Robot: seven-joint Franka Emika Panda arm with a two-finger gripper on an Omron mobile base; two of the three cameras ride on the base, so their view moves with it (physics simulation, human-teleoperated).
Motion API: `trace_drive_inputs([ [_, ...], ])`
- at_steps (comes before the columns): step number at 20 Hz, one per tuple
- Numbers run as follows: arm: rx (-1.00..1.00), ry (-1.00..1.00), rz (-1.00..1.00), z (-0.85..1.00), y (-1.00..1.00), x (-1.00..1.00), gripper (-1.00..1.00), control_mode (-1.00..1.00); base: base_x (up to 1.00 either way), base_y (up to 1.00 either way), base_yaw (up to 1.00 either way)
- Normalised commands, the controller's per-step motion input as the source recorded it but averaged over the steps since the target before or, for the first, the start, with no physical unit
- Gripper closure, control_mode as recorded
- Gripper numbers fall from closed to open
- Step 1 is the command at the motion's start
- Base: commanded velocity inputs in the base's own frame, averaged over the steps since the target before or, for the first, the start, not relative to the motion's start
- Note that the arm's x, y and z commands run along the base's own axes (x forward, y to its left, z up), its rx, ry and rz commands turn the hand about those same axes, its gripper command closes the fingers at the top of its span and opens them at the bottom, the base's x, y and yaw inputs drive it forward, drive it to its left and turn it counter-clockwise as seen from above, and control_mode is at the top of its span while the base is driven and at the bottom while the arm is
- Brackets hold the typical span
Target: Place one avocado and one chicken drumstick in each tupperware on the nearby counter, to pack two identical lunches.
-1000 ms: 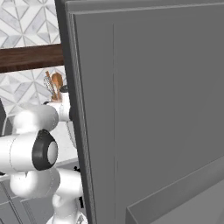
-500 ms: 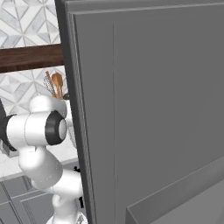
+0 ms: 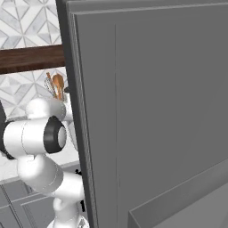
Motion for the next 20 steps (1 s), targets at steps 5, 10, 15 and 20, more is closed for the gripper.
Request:
trace_drive_inputs([
  [5, 0.01, 0.01, 0.00, 1.00, 0.01, -0.76, -1.00, -1.00, 0.00, 0.00, 0.00],
  [10, 0.00, 0.02, 0.00, 1.00, 0.19, -0.95, -1.00, -1.00, 0.00, 0.00, 0.00],
  [15, 0.00, -0.42, 0.01, 0.58, 0.31, -1.00, -1.00, -1.00, 0.00, 0.00, 0.00],
  [20, 0.00, -0.22, 0.00, 0.00, 0.34, -0.40, -1.00, 1.00, -0.60, 0.51, 0.00],
])
